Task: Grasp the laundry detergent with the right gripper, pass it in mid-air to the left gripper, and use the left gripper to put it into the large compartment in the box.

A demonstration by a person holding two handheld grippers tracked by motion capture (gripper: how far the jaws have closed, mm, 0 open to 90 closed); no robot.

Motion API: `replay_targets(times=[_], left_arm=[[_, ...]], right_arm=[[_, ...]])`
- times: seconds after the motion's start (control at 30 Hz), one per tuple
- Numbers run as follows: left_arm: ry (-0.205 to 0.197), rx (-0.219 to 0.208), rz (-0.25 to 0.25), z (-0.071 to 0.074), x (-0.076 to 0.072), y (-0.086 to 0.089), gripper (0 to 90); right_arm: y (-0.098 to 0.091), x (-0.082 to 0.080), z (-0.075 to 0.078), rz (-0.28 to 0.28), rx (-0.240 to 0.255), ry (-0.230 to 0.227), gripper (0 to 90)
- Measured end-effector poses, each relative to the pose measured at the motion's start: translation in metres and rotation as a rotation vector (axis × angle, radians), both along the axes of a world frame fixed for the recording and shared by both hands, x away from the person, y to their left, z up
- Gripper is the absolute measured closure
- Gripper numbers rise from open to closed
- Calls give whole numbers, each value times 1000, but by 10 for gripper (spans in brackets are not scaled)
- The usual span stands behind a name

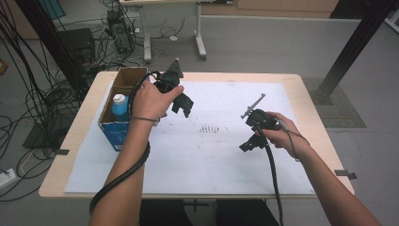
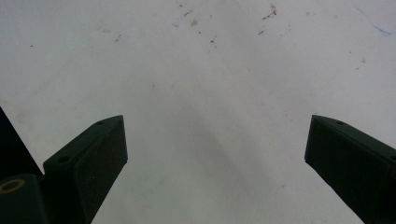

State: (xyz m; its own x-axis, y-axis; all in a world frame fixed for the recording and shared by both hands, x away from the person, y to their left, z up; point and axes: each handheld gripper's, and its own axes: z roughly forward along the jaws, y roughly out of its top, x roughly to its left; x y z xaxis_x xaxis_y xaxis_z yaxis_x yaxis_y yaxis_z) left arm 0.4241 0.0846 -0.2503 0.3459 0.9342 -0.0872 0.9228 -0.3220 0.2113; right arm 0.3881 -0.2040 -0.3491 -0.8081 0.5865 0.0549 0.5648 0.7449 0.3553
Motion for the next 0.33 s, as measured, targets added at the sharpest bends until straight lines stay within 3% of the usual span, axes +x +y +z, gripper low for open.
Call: replay_targets(times=[0.33], left_arm=[[-6,0,-6,5,-5,3,68]], right_arm=[[0,-8,6,-22,14,-13,57]])
